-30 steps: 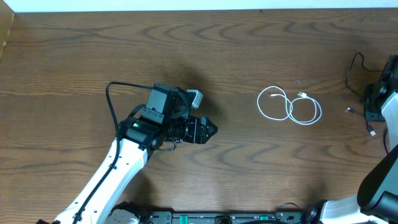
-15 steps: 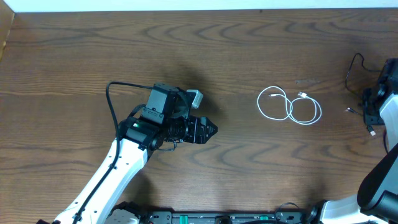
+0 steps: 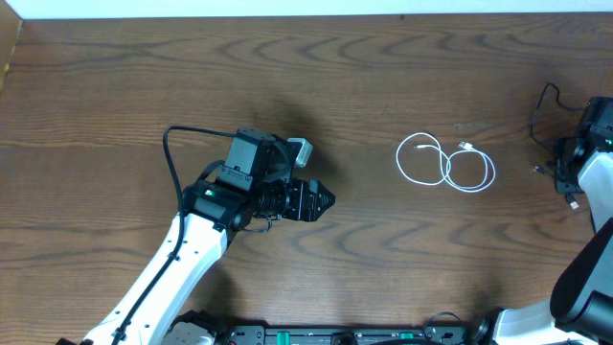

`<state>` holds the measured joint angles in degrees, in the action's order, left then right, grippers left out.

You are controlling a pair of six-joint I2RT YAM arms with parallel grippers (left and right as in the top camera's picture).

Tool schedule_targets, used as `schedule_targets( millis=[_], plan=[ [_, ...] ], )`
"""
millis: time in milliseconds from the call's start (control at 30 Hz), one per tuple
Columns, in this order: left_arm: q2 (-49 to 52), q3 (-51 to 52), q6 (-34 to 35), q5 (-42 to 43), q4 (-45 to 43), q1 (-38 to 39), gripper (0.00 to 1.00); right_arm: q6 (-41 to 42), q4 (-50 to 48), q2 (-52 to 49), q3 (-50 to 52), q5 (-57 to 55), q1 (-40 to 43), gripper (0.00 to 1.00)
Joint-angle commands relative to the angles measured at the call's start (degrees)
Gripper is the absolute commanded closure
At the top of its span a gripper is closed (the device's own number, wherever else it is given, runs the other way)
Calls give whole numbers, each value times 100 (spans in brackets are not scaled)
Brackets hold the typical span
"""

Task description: Untangle cables

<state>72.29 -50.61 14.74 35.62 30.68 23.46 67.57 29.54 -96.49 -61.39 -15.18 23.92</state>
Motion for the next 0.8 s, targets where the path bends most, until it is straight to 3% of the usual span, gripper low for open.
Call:
schedule_targets(
  millis=[0, 367, 600, 667, 767],
  plan=[
    [37, -87, -70, -50, 15, 9, 30, -35, -22, -7, 33, -70, -15, 58],
    [37, -87, 59, -50, 15, 11, 29, 46, -160, -9, 114, 127, -42, 62],
    [37, -87, 59, -50, 15, 9, 30, 223, -844, -9, 557, 144, -39, 63],
    [37, -87, 59, -50, 15, 9, 30, 223, -977, -9, 605, 140, -39, 70],
    [37, -87, 59, -50, 15, 9, 30, 173, -1088, -9, 608, 142, -39, 94]
  ],
)
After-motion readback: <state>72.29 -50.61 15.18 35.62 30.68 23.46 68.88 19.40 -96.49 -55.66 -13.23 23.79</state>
